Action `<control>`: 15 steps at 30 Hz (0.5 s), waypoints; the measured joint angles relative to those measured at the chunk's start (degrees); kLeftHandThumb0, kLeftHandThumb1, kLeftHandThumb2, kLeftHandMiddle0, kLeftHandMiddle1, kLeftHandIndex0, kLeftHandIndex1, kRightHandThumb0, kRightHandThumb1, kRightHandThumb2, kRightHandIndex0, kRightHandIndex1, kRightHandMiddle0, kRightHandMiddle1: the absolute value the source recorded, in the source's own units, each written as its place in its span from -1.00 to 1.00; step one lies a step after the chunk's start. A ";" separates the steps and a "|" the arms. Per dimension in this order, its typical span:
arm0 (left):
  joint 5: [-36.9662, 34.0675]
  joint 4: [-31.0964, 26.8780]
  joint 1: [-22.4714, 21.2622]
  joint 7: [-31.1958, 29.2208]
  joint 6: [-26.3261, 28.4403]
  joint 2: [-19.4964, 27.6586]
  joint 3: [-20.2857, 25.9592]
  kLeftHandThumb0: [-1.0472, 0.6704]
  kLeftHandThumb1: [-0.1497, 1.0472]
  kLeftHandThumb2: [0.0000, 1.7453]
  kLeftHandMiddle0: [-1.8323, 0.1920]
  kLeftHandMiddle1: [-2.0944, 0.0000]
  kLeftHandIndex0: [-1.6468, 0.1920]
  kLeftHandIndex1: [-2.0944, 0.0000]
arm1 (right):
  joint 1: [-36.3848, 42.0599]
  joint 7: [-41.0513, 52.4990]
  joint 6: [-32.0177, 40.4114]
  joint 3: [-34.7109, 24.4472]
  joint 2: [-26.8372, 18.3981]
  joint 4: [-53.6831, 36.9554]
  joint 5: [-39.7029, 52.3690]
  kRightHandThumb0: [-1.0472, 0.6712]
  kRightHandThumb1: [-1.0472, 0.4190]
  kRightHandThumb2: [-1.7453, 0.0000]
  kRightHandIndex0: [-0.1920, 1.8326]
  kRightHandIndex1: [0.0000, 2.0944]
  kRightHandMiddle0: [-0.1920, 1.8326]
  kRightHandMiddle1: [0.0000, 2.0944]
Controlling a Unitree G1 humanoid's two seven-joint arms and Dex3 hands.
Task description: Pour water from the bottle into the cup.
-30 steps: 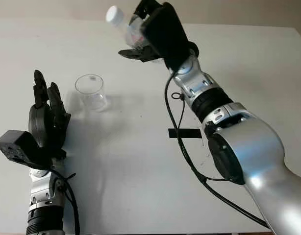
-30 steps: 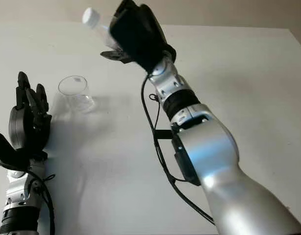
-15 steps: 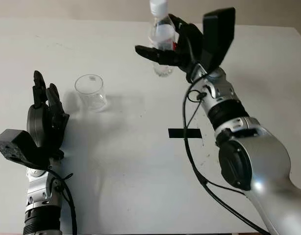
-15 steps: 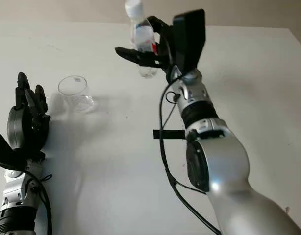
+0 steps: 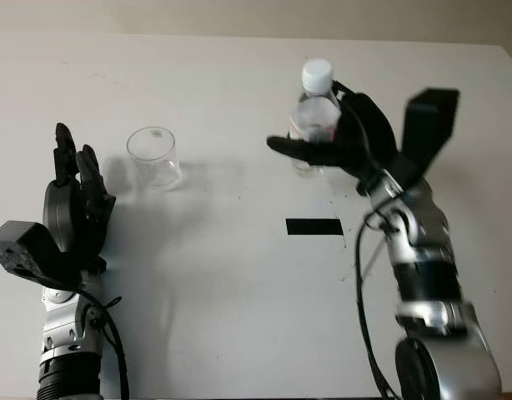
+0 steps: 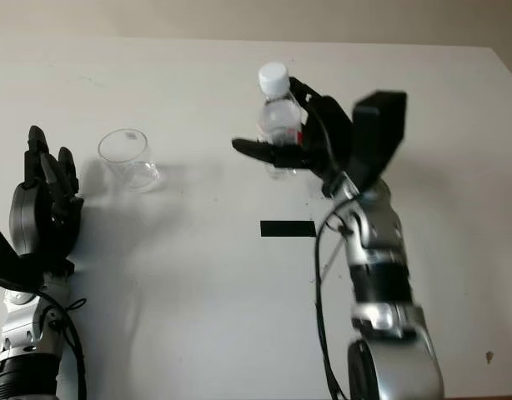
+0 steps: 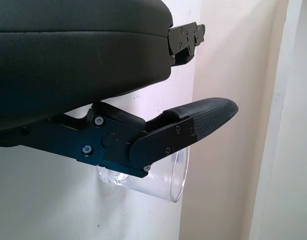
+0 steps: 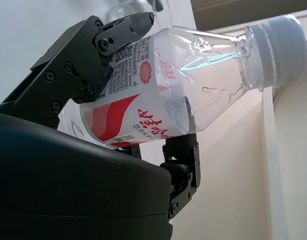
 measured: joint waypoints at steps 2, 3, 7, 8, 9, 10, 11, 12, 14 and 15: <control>-0.38 -0.09 0.20 -0.15 0.05 -0.01 0.03 -0.58 1.00 -0.08 0.94 0.95 0.99 0.97 | 2.83 -0.39 -0.03 0.05 0.05 -2.47 0.21 0.08 -1.00 0.52 1.00 1.00 0.45 1.00; -0.52 -0.17 0.27 -0.14 0.13 -0.01 0.05 -0.58 1.00 -0.08 0.94 0.95 0.98 0.97 | 4.26 -0.65 -0.01 0.01 0.17 -3.55 0.62 0.08 -1.00 0.52 0.99 1.00 0.45 1.00; -0.64 -0.76 0.67 -0.12 0.35 -0.01 0.06 -0.60 1.00 -0.10 0.94 0.95 0.98 0.97 | 8.19 -2.20 1.98 -0.21 1.04 -7.77 2.75 0.05 -1.00 0.52 0.71 1.00 -0.01 1.00; -0.65 -0.88 0.75 -0.14 0.39 -0.01 0.06 -0.60 1.00 -0.10 0.94 0.95 0.99 0.97 | 8.97 -2.53 2.47 -0.21 1.40 -9.04 3.34 0.05 -1.00 0.51 0.67 1.00 -0.20 1.00; -0.67 -1.01 0.84 -0.23 0.43 -0.01 0.06 -0.60 1.00 -0.10 0.95 0.95 0.99 0.97 | 9.65 -2.65 2.93 -0.22 1.64 -10.22 4.06 0.05 -1.00 0.51 0.66 1.00 -0.43 1.00; -0.81 -1.10 0.94 -0.36 0.45 -0.01 0.06 -0.61 1.00 -0.11 0.95 0.95 0.99 0.97 | 10.25 -2.73 3.29 -0.22 1.82 -11.25 4.81 0.05 -1.00 0.51 0.66 1.00 -0.53 1.00; -0.86 -1.16 1.00 -0.42 0.47 0.00 0.06 -0.61 1.00 -0.11 0.95 0.95 0.99 0.97 | 10.68 -2.82 3.97 -0.24 1.97 -12.11 5.59 0.04 -1.00 0.52 0.66 1.00 -0.60 1.00; -0.85 -1.21 1.05 -0.41 0.49 0.00 0.06 -0.62 1.00 -0.11 0.95 0.95 0.99 0.97 | 10.97 -2.99 4.92 -0.27 2.07 -12.90 6.34 0.04 -1.00 0.52 0.67 1.00 -0.68 1.00; -0.76 -1.30 1.16 -0.35 0.58 0.03 0.04 -0.62 1.00 -0.10 0.95 0.95 0.99 0.97 | 11.26 -3.00 6.20 -0.28 2.22 -13.89 7.75 0.03 -1.00 0.51 0.68 1.00 -0.89 1.00; -0.73 -1.33 1.19 -0.35 0.61 0.03 0.02 -0.62 1.00 -0.10 0.95 0.95 0.99 0.97 | 11.27 -3.00 6.60 -0.28 2.23 -13.98 8.05 0.03 -1.00 0.51 0.68 1.00 -0.96 1.00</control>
